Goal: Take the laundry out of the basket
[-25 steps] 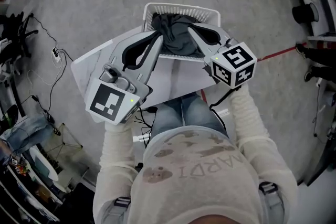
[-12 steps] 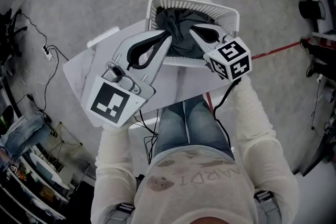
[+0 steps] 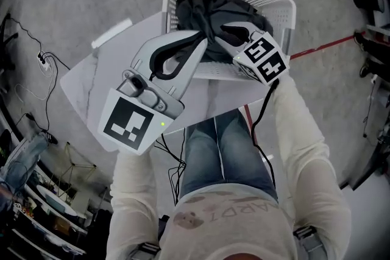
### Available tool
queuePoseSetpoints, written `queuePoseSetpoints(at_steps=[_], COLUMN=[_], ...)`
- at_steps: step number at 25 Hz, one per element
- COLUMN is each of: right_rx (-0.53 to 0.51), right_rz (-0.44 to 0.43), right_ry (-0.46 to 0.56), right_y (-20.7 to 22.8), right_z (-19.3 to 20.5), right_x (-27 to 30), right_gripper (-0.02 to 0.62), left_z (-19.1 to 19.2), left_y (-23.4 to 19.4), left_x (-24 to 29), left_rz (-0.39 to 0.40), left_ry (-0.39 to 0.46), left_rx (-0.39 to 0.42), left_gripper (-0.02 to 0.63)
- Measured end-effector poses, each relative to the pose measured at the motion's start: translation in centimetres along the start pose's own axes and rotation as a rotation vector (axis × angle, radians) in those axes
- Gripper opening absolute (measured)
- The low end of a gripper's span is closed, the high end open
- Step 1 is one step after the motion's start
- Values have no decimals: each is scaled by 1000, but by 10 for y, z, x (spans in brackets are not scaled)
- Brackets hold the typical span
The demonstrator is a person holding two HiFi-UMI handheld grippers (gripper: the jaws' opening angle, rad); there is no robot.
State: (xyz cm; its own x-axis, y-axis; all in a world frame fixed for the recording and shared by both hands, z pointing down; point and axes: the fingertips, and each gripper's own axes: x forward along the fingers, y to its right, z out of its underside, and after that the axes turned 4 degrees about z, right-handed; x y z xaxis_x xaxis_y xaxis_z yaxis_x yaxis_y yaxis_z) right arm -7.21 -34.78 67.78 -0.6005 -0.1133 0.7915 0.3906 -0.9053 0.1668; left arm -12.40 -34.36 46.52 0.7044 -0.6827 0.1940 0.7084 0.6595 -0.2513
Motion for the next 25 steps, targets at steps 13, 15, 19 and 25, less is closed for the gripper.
queuePoseSetpoints(at_steps=[13, 15, 19, 25], right_rx=[-258, -302, -331, -358], right_rz=[-69, -78, -87, -89], right_ry=[-210, -266, -317, -365], right_y=[-6, -5, -2, 0], right_z=[46, 59, 77, 97], right_x=[41, 50, 65, 87], right_gripper=[413, 451, 477, 488], left_z=[26, 29, 36, 44], left_y=[-11, -13, -15, -21], left_x=[6, 7, 8, 10], left_rz=[10, 9, 12, 14], left_ry=[-9, -10, -21, -31], left_rx=[-21, -25, -29, -36], left_gripper=[0, 0, 0, 0])
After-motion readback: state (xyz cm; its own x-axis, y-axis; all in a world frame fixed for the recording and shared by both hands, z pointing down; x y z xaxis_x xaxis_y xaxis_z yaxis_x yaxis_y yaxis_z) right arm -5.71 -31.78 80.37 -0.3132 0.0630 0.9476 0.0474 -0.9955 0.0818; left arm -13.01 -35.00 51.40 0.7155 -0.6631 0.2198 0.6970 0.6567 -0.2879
